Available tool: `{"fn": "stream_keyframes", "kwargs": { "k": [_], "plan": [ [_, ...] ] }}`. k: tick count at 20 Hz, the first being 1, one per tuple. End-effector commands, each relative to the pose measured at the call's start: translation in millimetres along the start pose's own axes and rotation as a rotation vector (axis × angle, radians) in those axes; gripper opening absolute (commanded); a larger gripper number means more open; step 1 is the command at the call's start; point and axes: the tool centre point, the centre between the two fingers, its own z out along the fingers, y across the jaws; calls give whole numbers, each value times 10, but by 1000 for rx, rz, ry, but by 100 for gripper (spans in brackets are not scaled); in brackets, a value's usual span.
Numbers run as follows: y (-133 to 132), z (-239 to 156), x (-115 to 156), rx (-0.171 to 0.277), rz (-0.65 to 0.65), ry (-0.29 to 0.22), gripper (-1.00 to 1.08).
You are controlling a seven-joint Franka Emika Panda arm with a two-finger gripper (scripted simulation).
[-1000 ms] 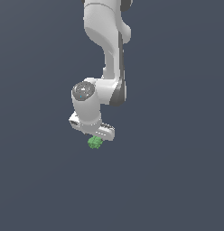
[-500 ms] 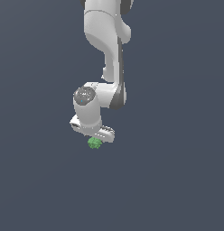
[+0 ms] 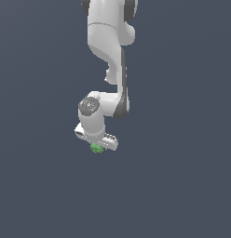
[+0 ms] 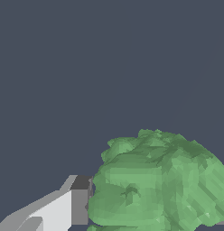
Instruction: Pick up the object and move it to a goal position.
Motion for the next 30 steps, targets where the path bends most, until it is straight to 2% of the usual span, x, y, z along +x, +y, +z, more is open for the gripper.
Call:
{"fn": "stream_keyframes", "kwargs": {
  "k": [1,12,18,24,30],
  "plan": [
    [-2,5,5,0,0,1,-100],
    [-10,-5,2,1,0,2,-100],
    [-120,-76,-106,1,0,2,-100],
    [-387,-250,-369,1,0,2,-100],
    [-830,-533,-796,1,0,2,-100]
  ]
}}
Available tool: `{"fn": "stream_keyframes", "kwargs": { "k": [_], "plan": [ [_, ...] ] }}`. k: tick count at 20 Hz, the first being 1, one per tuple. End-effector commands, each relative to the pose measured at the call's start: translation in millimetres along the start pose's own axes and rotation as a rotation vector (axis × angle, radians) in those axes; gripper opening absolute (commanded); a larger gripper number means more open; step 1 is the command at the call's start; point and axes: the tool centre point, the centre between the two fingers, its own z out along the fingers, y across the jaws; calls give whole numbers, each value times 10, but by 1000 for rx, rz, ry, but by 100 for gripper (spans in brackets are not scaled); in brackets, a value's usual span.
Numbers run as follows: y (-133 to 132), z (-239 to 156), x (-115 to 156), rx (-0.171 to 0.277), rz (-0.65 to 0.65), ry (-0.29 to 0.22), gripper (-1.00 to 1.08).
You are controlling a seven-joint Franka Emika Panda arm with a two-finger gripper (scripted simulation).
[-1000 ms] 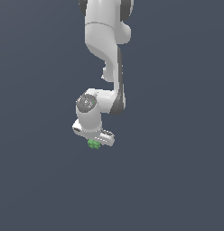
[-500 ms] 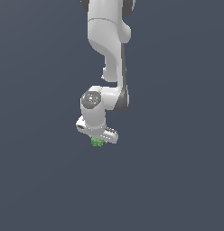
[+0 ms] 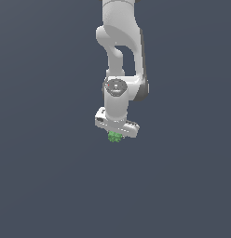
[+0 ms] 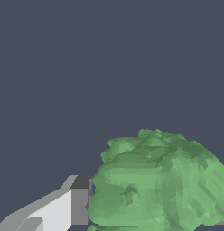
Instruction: Pick up the object and move it to a goal position.
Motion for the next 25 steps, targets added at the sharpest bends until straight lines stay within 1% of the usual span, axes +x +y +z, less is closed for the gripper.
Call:
{"fn": "stream_keyframes", "kwargs": {
  "k": [1,9,14,19,25],
  "plan": [
    [-210,-134,-201,0,-1,1,-100],
    [-860,-555,-809,-1,-1,1,-100],
    [-1191,-767,-1101,-1,-1,1,-100],
    [-1409,-904,-1283,-1,-1,1,-100],
    [-1507,-962,-1352,0,-1,0,-100]
  ]
}}
